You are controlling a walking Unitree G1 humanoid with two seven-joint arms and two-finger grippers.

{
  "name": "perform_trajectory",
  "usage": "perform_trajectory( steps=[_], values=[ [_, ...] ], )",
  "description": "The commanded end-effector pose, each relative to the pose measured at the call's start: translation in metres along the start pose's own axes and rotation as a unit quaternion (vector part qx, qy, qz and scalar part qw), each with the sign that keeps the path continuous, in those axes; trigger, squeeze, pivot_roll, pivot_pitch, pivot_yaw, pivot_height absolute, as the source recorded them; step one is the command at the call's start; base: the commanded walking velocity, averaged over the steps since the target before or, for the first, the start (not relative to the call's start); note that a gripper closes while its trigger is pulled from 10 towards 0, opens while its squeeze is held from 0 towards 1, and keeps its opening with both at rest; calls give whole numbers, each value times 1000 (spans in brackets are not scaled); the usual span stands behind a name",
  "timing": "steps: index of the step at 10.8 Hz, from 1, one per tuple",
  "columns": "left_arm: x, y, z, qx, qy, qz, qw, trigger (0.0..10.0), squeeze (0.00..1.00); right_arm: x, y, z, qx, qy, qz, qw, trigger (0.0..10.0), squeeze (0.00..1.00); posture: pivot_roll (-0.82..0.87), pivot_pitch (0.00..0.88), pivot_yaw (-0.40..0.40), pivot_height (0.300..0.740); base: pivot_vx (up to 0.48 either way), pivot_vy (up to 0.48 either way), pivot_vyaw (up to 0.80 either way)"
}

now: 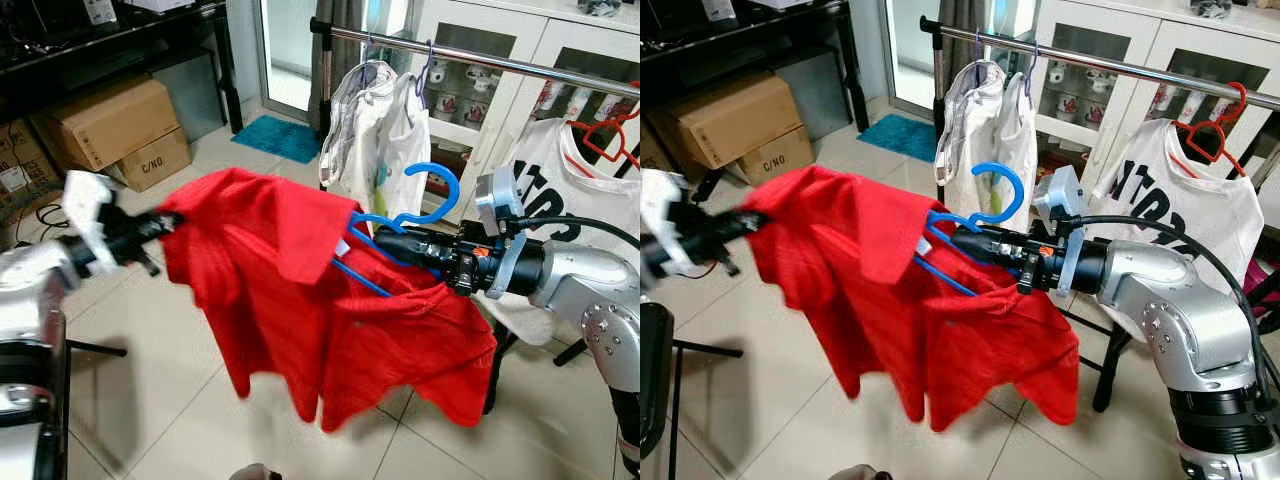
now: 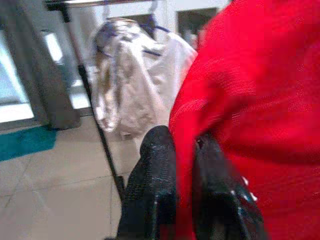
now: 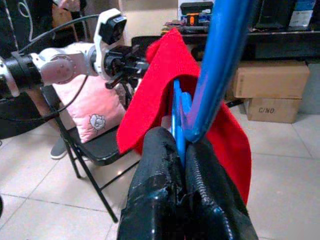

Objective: Hang hanger

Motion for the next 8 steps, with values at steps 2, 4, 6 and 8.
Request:
perform_trajectory(
  steps=[2, 4, 6, 8],
  values=[
    [12, -12, -20, -50, -15, -23, 998, 10000, 1000, 6, -11, -4, -68, 3, 32, 997, 10000, 0, -153, 0, 39, 740, 0, 0, 0],
    [24, -8, -29, -30, -35, -47, 998, 10000, 1000, 4, -26, -9, -137, -10, 20, 990, 10000, 0, -153, 0, 44, 740, 0, 0, 0],
    [40, -5, -40, -33, -50, -71, 996, 10000, 1000, 0, -21, -17, -130, -5, 23, 991, 10000, 0, -149, 0, 43, 740, 0, 0, 0],
    [53, -6, -52, -55, -55, -91, 993, 10000, 1000, -1, -20, -25, -136, 8, 38, 990, 10000, 0, -149, 0, 45, 740, 0, 0, 0]
  ],
)
Point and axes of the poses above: a point about 5 cm out from each wrist's last joint towards the gripper, its own z axis pointing back from the gripper into the wrist, its own x axis along the axis of the wrist's last joint, y = z × x, the point moved 1 cm from there along -z, pointing out of the wrist towards the gripper, and after that the axes turned 15 degrees about -z, right-handed, at the moved point
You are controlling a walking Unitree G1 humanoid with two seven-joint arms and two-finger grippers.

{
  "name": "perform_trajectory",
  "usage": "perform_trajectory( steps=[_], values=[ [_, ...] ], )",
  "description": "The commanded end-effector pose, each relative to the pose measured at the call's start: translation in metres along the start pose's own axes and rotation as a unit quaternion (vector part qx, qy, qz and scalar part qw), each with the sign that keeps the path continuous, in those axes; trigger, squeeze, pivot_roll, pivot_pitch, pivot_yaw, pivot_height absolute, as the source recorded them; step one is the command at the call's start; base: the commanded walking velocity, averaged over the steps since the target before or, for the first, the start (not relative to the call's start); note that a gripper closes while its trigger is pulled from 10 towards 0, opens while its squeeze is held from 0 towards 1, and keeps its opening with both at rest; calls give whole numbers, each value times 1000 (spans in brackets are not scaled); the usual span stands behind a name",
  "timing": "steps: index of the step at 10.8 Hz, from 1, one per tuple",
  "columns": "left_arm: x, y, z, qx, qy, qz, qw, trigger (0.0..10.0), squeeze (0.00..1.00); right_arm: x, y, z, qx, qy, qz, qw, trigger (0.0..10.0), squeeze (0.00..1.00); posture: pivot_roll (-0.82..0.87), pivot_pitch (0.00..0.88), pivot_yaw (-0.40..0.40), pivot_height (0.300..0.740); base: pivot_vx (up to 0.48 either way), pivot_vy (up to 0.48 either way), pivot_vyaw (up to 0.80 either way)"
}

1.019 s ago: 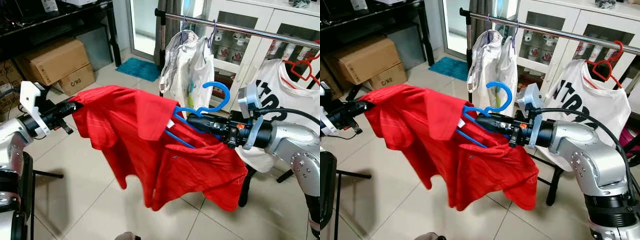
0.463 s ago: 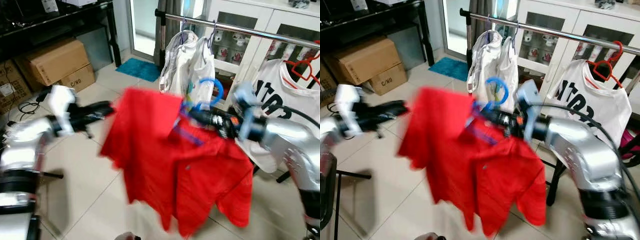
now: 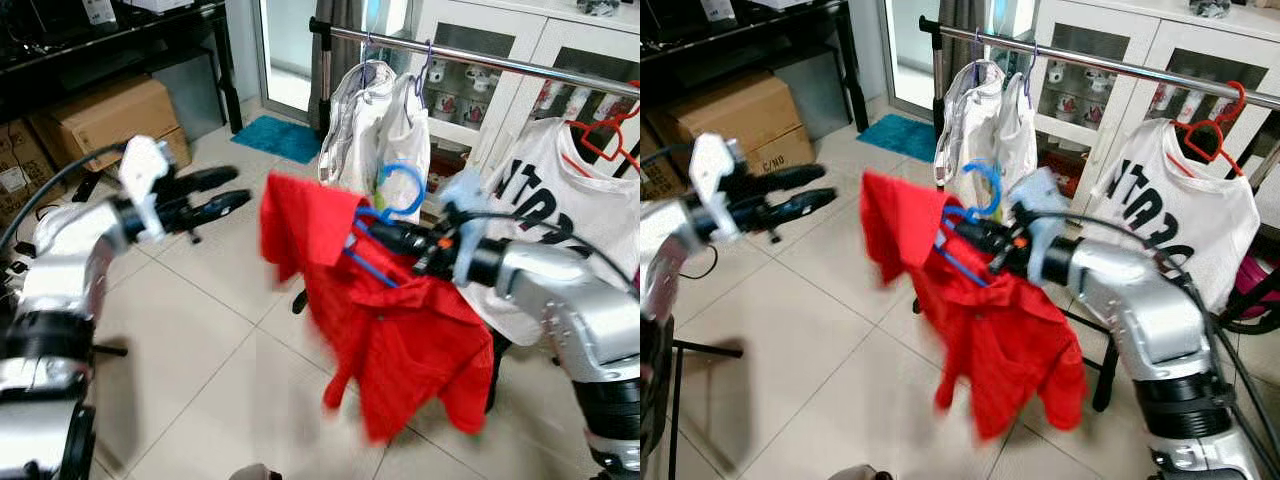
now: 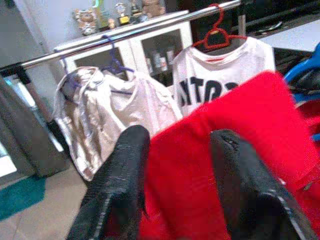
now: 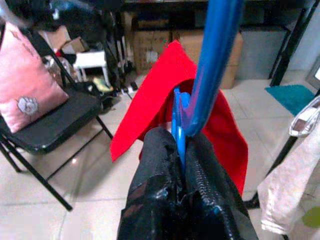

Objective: Hang hanger

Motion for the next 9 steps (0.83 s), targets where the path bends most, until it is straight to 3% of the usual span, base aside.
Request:
perform_trajectory(
  steps=[1, 2, 4, 5, 7, 9],
  values=[
    [13, 5, -7, -20, -19, -6, 1000, 10000, 1000, 12, 6, -2, 7, -11, 36, 999, 10000, 0, -145, 0, 42, 740, 0, 0, 0],
    [23, 9, -15, -67, -36, -1, 997, 10000, 1000, 12, 8, -3, 11, 0, 49, 999, 10000, 0, -142, 0, 41, 740, 0, 0, 0],
    [29, -10, -28, -240, -19, 32, 970, 10000, 996, 16, 17, -8, 30, 15, 81, 996, 10000, 0, -142, 0, 48, 740, 0, 0, 0],
    [27, -19, -33, -308, 4, 34, 951, 10000, 0, 16, 23, -9, 46, 20, 97, 994, 10000, 0, -142, 0, 53, 740, 0, 0, 0],
    [27, -25, -41, -353, 14, 24, 935, 10000, 0, 16, 30, -8, 69, 25, 110, 991, 10000, 0, -148, 0, 67, 740, 0, 0, 0],
    [34, -18, -54, -339, -7, -24, 941, 10000, 0, 14, 40, -3, 101, 29, 122, 987, 10000, 0, -155, 0, 78, 740, 0, 0, 0]
  ],
)
Point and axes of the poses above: a point about 5 cm out from each wrist's last joint towards the gripper, its own z axis pointing back from the gripper into the wrist, its own x axis along the axis of the wrist's last joint, y = z × x, the point moved 1 cm from there along -z, pointing out of the wrist towards the gripper, and after that the axes turned 15 degrees about -z, right-handed, at the moved point
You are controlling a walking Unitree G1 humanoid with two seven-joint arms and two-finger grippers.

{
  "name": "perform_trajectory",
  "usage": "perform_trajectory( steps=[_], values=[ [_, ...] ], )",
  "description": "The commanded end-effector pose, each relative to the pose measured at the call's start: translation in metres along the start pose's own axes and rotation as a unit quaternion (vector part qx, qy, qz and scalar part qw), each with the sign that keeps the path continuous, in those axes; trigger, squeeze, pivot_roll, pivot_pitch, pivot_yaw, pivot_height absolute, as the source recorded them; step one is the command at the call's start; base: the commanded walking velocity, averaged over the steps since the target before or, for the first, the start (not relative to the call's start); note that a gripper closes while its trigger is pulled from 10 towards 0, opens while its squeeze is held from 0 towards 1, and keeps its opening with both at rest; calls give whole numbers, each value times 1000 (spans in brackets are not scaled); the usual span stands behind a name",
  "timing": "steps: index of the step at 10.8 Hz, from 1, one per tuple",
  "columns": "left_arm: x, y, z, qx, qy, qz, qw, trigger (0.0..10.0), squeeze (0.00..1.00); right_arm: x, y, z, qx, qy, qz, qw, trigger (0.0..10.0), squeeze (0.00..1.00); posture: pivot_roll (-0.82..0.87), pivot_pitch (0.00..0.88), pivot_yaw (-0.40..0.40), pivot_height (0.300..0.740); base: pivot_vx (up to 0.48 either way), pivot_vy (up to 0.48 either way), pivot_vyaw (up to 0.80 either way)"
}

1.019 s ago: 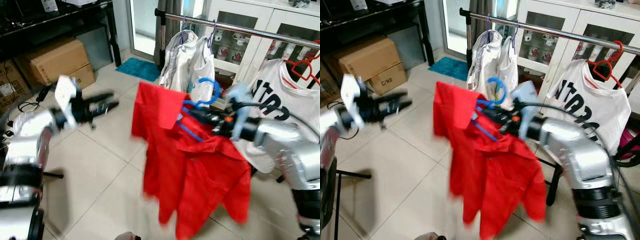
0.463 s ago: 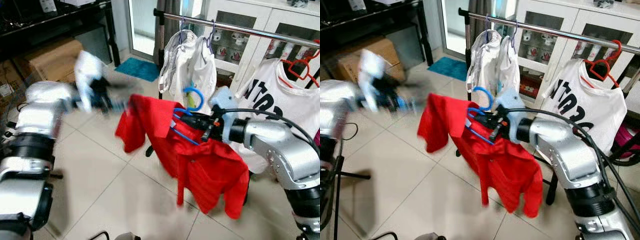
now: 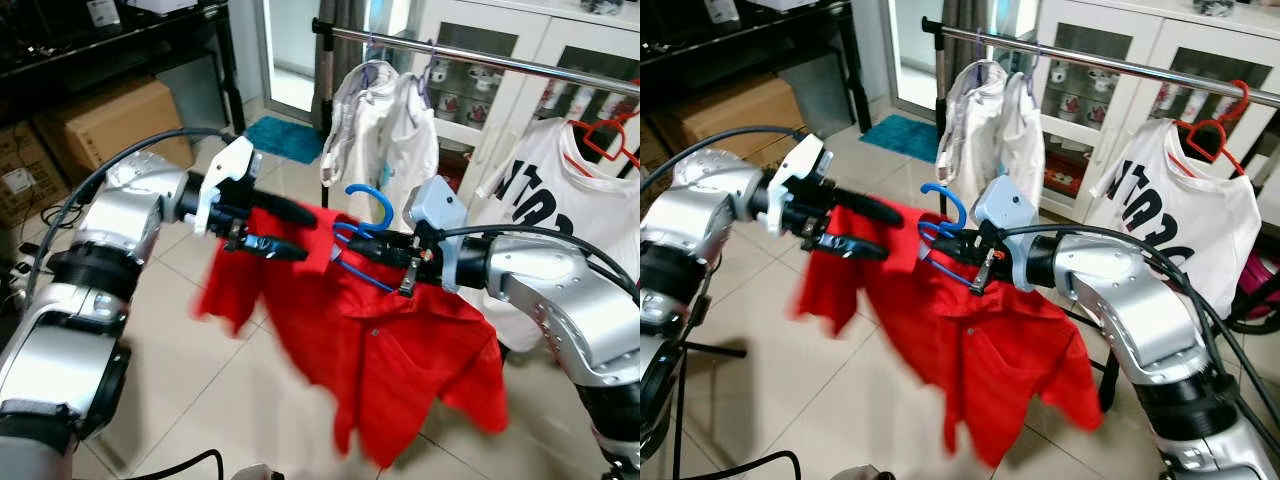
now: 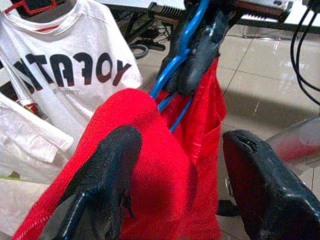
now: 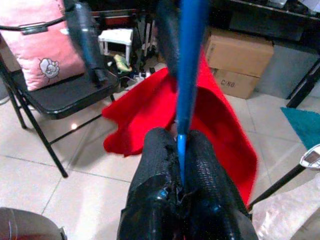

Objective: Hang hanger

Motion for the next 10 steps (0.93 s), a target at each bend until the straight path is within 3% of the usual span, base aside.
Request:
perform_trajectory(
  steps=[1, 2, 6, 9, 10],
  values=[
    [7, 7, 2, 4, 11, -22, 1000, 10000, 0, 8, 12, -1, 41, -16, 20, 999, 10000, 0, -155, 0, 78, 740, 0, 0, 0],
    [5, 7, 4, -2, 22, -23, 1000, 10000, 0, 8, 16, 0, 55, -15, 25, 998, 10000, 0, -156, 0, 81, 740, 0, 0, 0],
    [22, 19, 12, 22, -20, -25, 999, 10000, 0, 4, 22, 2, 79, -1, 30, 996, 10000, 0, -156, 0, 81, 740, 0, 0, 0],
    [19, 9, 21, 7, 16, 0, 1000, 10000, 0, -1, 14, 4, 50, 7, 20, 999, 10000, 0, -153, 0, 78, 740, 0, 0, 0],
    [21, 1, 22, 4, 1, 12, 1000, 10000, 729, -4, 12, 2, 49, 9, 15, 999, 10000, 0, -152, 0, 77, 740, 0, 0, 0]
  ],
)
Point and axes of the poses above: a point about 5 cm out from each wrist's last joint towards the gripper, its own z axis pointing back from the gripper into the wrist, its own x axis along the axis of the wrist's last joint, y = z × x, the point moved 1 cm from there along -z, pointing out of the wrist towards the gripper, and after that the axes turned 15 degrees about -z, right-handed, at the moved point
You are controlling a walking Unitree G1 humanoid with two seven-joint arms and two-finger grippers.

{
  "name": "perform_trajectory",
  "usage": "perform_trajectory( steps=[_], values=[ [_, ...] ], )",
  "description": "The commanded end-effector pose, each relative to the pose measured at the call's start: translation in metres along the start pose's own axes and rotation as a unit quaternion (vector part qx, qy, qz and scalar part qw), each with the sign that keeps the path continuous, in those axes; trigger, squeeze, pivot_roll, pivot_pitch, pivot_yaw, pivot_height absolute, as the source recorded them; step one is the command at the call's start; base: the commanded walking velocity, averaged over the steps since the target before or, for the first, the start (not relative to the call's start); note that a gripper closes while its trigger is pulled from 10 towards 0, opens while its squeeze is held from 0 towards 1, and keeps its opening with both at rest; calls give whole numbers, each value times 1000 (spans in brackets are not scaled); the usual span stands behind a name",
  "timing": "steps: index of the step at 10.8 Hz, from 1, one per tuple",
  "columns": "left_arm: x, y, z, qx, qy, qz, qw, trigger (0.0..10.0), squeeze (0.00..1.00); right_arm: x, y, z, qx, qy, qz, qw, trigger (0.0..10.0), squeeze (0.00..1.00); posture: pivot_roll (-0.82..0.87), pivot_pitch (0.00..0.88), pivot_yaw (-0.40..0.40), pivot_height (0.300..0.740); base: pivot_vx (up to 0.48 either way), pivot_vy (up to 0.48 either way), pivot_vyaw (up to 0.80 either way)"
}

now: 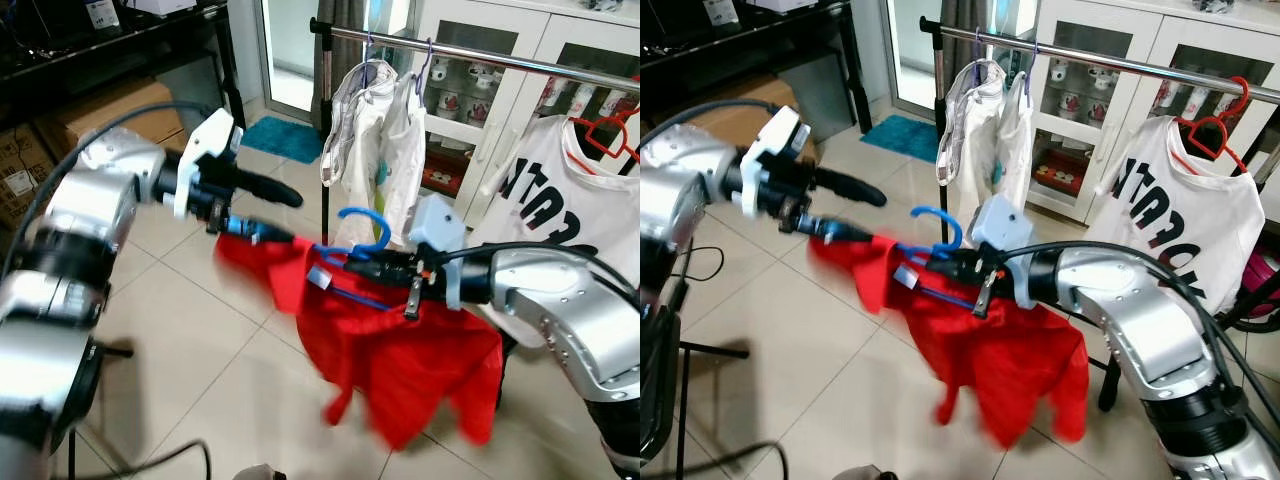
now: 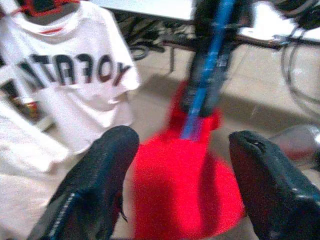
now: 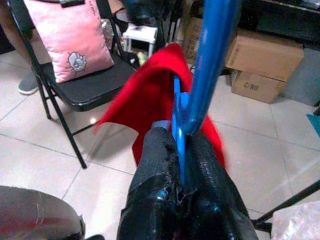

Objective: Hang hanger

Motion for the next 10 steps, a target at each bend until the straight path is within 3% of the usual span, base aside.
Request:
perform_trajectory(
  steps=[1, 2, 3, 5, 6, 7, 9, 10],
  values=[
    [6, -5, -1, -11, -12, 0, 1000, 10000, 1000, 3, 0, 0, 3, -8, 5, 1000, 10000, 0, -161, 0, 86, 740, 0, 0, 0],
    [8, -12, -4, -17, -36, 4, 999, 10000, 1000, 2, -1, 0, 1, -10, 0, 1000, 10000, 0, -153, 0, 75, 740, 0, 0, 0],
    [9, -10, -3, -1, -45, -1, 999, 10000, 1000, 1, -3, 1, 4, -7, 0, 1000, 10000, 0, -152, 0, 75, 740, 0, 0, 0],
    [0, -4, 5, 11, 0, -9, 1000, 10000, 1000, 3, 2, 0, 25, -7, 9, 1000, 10000, 0, -162, 0, 91, 740, 0, 0, 0],
    [-4, -2, 2, 4, 11, -11, 1000, 10000, 816, 3, 5, 1, 34, -7, 12, 999, 10000, 0, -164, 0, 94, 740, 0, 0, 0],
    [-10, 0, -19, -23, 12, -10, 1000, 10000, 0, 2, 10, 2, 48, -7, 11, 999, 10000, 0, -159, 0, 93, 740, 0, 0, 0],
    [-19, -3, -27, -47, 49, -4, 998, 10000, 0, 1, 14, 0, 59, -6, 12, 998, 10000, 0, -173, 0, 113, 740, 0, 0, 0],
    [-23, -5, -27, -58, 63, 9, 996, 2588, 0, 0, 15, -2, 61, -6, 10, 998, 10000, 0, -173, 0, 107, 740, 0, 0, 0]
  ],
)
Point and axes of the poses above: a point about 5 cm out from each wrist's last joint towards the gripper, its own z axis pointing back from the gripper into the wrist, its own x axis along the axis of the wrist's last joint, y = z × x, the point moved 1 cm from there along -z, pointing out of the wrist towards the gripper, and after that the axes turned 15 degrees about -z, right-handed, at the moved point
